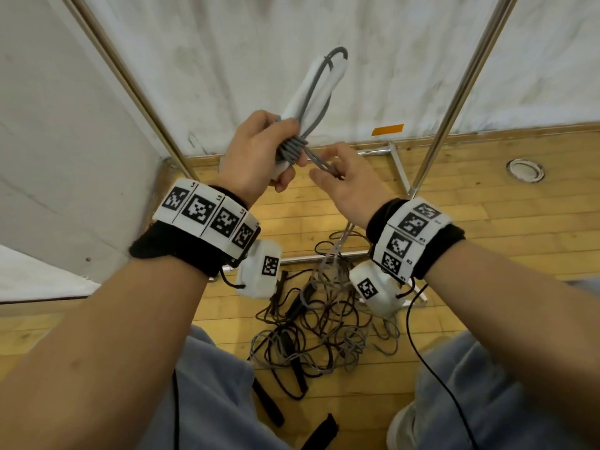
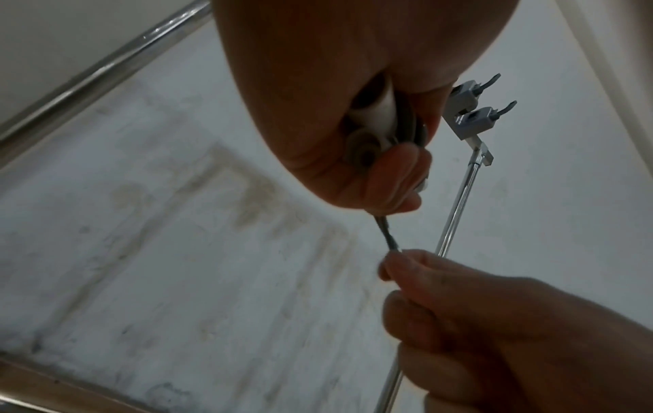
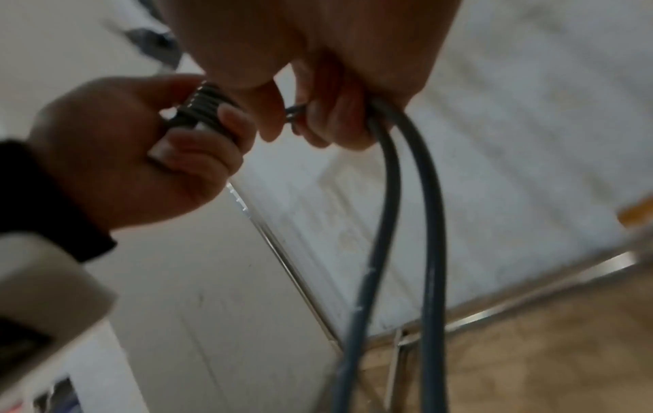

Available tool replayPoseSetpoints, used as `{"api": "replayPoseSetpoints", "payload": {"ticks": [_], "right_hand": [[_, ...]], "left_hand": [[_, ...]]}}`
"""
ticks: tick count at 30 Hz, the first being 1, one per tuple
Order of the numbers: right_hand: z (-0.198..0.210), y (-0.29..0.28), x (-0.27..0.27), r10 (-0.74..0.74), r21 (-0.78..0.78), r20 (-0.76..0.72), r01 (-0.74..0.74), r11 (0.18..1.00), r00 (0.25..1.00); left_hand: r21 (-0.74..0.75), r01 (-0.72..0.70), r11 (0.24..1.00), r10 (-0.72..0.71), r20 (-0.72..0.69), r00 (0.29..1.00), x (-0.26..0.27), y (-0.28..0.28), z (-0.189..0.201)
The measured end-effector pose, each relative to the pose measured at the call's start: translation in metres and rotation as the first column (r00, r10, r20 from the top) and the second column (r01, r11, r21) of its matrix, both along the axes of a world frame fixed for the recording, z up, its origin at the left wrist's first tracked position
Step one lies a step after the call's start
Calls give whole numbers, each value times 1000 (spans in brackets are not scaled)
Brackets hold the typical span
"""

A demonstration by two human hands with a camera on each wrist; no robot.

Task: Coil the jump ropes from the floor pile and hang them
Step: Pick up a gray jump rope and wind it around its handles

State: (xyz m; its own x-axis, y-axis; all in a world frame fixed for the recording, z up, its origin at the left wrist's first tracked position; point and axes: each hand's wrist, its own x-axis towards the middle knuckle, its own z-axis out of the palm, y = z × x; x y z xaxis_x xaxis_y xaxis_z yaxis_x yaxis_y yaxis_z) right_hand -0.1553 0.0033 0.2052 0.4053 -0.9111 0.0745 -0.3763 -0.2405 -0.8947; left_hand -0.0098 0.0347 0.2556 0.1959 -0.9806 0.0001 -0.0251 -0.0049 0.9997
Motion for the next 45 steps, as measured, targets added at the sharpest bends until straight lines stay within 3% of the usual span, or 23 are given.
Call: {"api": "replayPoseSetpoints", "payload": {"ticks": [3,8,12,16,26,32,35,38,41,45], "right_hand": [[11,-2,-4,-20,-143,-29,15,990,999],[29,-1,-7,67,-66,-52,-71,995,996],[33,4,-9,145,-74,-219,-164,984,965],[35,6,-11,159,-155,-397,-237,959,904],[49,-5,-26,29,-385,-557,-290,876,830],[48,-1,-21,-30,-466,-592,-312,828,806],[49,-7,-21,-33,-393,-631,-283,875,775],[52,-23,-29,-17,-267,-604,-183,946,797],[49,-34,-41,74,-111,-451,-139,984,889],[45,-40,-52,175,59,-276,-165,984,945]], "left_hand": [[-24,-7,1000,9,89,996,7,1,1],[-52,12,999,7,344,939,11,2,-5],[-66,-50,997,81,642,763,15,-2,-15],[22,-100,995,41,808,587,19,-3,-25],[224,118,967,-252,902,350,3,2,-32],[171,161,972,-209,942,262,-11,6,-43],[232,138,963,-257,944,207,-15,9,-46],[221,166,961,-258,933,251,-11,12,-43],[203,266,942,-291,890,351,-7,15,-34],[156,369,916,-337,797,501,-8,21,-17]]}}
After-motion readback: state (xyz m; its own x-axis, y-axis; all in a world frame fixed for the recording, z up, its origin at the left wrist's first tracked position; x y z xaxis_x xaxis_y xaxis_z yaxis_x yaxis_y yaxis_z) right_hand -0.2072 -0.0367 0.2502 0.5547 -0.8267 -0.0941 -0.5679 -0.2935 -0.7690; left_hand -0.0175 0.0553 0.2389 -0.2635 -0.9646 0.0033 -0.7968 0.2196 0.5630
